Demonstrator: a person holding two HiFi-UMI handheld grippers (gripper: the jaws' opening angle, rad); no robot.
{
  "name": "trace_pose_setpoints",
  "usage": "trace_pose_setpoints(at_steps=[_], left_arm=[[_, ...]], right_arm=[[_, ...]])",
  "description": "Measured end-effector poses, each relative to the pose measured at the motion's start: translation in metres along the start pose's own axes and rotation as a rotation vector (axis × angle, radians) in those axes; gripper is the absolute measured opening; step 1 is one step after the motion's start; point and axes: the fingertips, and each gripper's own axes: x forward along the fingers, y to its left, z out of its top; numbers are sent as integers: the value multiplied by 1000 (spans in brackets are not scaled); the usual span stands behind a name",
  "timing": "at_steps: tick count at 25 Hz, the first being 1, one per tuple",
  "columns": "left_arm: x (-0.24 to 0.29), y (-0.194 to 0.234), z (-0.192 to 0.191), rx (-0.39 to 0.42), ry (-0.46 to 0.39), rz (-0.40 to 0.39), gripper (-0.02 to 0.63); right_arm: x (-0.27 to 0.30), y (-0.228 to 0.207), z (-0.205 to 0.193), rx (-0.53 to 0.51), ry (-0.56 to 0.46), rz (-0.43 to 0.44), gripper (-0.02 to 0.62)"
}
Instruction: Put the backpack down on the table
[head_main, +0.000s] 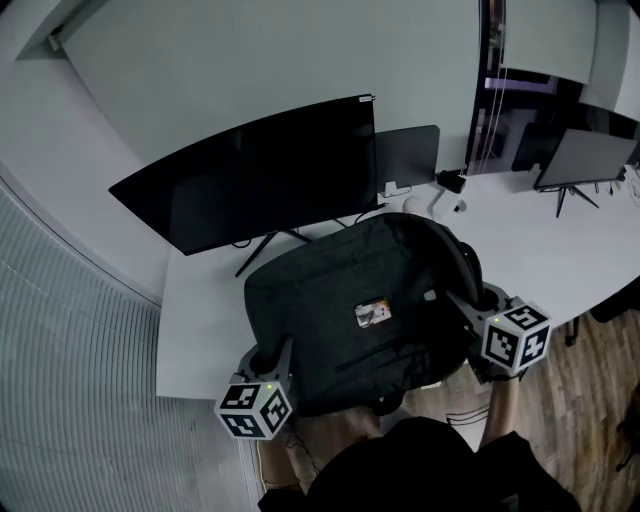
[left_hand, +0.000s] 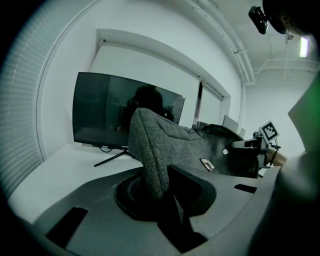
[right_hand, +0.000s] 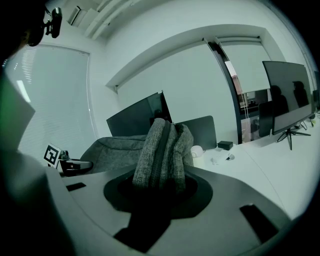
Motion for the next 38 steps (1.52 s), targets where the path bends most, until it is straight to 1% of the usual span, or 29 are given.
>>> trace_pose_setpoints(at_steps=[8, 22, 32, 38], left_arm=[[37, 19, -4, -36, 52, 19, 72], [82, 37, -32, -94, 144, 41, 72], [106, 45, -49, -131, 213, 22, 72], [119, 51, -57, -137, 256, 9, 72]], right_arm=[[43, -22, -2, 24, 61, 16, 114], [91, -52, -29, 67, 156, 34, 114], [108, -65, -48, 100, 212, 6, 114], [117, -72, -60, 136, 253, -16, 114]])
